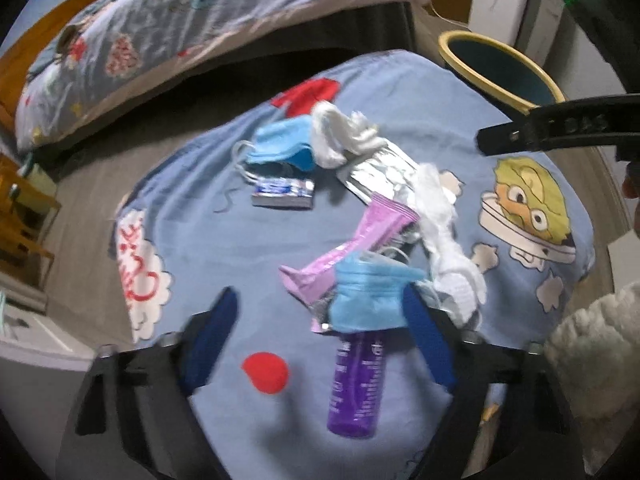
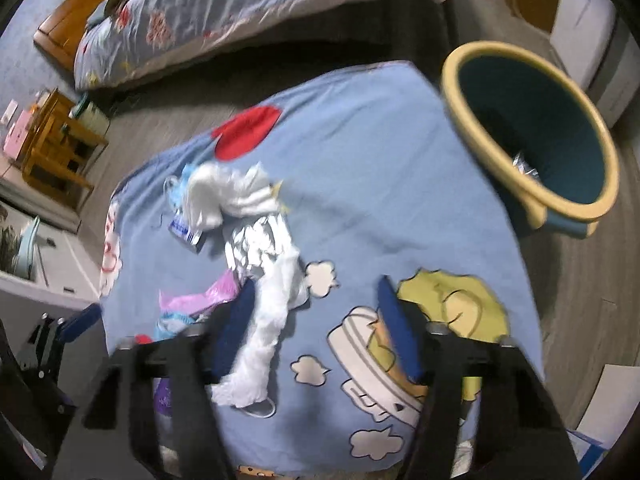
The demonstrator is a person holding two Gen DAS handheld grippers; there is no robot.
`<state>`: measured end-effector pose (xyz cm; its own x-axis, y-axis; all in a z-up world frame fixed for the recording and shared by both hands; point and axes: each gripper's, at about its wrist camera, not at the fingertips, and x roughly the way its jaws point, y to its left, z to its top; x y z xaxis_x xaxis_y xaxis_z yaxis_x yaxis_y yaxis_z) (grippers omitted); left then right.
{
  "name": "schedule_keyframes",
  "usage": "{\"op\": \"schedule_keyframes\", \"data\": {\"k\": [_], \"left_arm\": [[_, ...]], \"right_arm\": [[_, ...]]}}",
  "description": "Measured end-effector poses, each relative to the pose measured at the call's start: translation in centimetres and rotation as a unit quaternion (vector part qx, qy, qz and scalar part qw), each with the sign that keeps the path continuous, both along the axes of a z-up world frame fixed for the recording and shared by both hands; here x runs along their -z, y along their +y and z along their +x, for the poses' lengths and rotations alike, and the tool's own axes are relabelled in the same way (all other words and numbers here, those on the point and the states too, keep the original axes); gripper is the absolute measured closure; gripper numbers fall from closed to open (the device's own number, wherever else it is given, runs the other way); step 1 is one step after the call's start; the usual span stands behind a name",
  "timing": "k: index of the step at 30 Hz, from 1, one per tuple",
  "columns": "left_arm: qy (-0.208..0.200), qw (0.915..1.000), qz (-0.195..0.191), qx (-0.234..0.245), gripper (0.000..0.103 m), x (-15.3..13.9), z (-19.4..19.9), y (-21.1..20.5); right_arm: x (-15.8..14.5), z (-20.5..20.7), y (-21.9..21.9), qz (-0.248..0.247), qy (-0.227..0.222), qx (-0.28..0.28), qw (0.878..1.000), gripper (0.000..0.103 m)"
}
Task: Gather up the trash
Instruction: 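Grasp the blue face mask with the left gripper while the right grasps a white tissue, then carry the blue face mask and white tissue over the bin with both grippers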
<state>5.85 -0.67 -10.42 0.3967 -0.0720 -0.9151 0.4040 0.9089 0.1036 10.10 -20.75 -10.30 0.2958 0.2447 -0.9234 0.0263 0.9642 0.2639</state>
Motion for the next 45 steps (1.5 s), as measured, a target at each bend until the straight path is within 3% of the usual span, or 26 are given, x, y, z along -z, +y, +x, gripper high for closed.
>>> {"op": "schedule_keyframes", "data": {"k": [4, 6, 11, 22, 24, 27, 36, 45], "left_arm": [[0.028, 0.9994, -0.017, 0.007, 0.054, 0.8, 0.1, -0.5], [0.036, 0.9991, -0.013, 0.016, 0.079, 1.2, 0.1, -0.8], [0.041, 0.9989, -0.017, 0.018, 0.094, 1.1, 0.2, -0.9], [-0.001, 0.9969, -0.072, -0.03, 0.096, -2.6, 1.6, 1.9], [-0.005, 0.9969, -0.071, -0.034, 0.096, -2.8, 1.8, 2.0], [-0.01, 0.9965, -0.073, -0.039, 0.096, -3.1, 1.9, 2.2], [-0.049, 0.9911, -0.109, -0.057, 0.096, -6.0, 2.3, 3.4], [-0.085, 0.9889, -0.107, -0.058, 0.096, -7.5, 2.5, 3.3]], "right_arm": [[1.1, 0.1, 1.8, 0.005, 0.013, -0.032, 0.999, 0.075], [1.4, 0.3, 2.5, 0.005, 0.017, -0.043, 0.999, 0.076], [2.9, 0.7, 3.6, 0.001, 0.035, -0.057, 0.998, 0.076], [5.2, 1.1, 4.8, -0.031, 0.067, -0.075, 0.994, 0.076], [5.4, 1.1, 5.0, -0.043, 0.068, -0.085, 0.993, 0.095], [5.1, 0.9, 4.7, -0.04, 0.059, -0.08, 0.994, 0.098], [-0.1, 0.9, 2.5, -0.007, -0.01, -0.06, 0.998, 0.099], [-5.7, 1.7, 1.8, -0.007, -0.088, -0.052, 0.995, 0.099]]}}
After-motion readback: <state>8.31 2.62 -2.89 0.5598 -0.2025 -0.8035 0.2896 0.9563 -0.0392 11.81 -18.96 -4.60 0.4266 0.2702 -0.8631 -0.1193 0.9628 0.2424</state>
